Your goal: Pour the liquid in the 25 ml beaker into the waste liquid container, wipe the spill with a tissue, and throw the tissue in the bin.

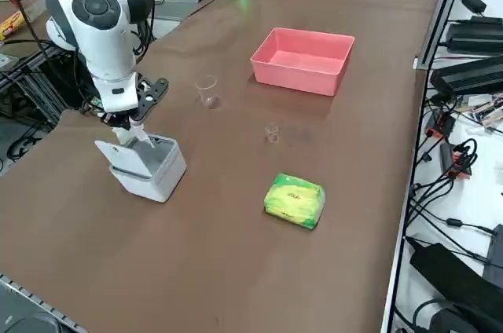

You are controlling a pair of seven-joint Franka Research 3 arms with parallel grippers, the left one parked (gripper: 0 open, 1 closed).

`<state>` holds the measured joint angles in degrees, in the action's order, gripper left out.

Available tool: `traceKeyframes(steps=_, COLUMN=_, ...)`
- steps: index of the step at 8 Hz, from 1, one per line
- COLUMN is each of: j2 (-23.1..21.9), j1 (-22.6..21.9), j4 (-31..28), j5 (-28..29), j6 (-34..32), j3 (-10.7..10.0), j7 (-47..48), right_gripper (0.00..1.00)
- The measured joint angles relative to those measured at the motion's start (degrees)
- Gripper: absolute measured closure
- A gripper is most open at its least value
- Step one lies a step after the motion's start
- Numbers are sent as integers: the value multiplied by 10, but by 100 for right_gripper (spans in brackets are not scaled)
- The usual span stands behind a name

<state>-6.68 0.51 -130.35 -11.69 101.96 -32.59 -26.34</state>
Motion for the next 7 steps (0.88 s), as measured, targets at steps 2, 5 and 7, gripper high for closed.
traceKeyframes(steps=2, j2=10, j1=2, j4=-1, j5=0, j6=12, j3=0, j7=0, right_gripper=97)
traceKeyframes(steps=5, j2=21, j1=5, j4=0, j5=0, j6=34, j3=0, j7=0, right_gripper=88)
traceKeyframes(steps=7, j2=31, j1=5, j4=1, j5=0, j6=45, j3=0, j7=0, right_gripper=74)
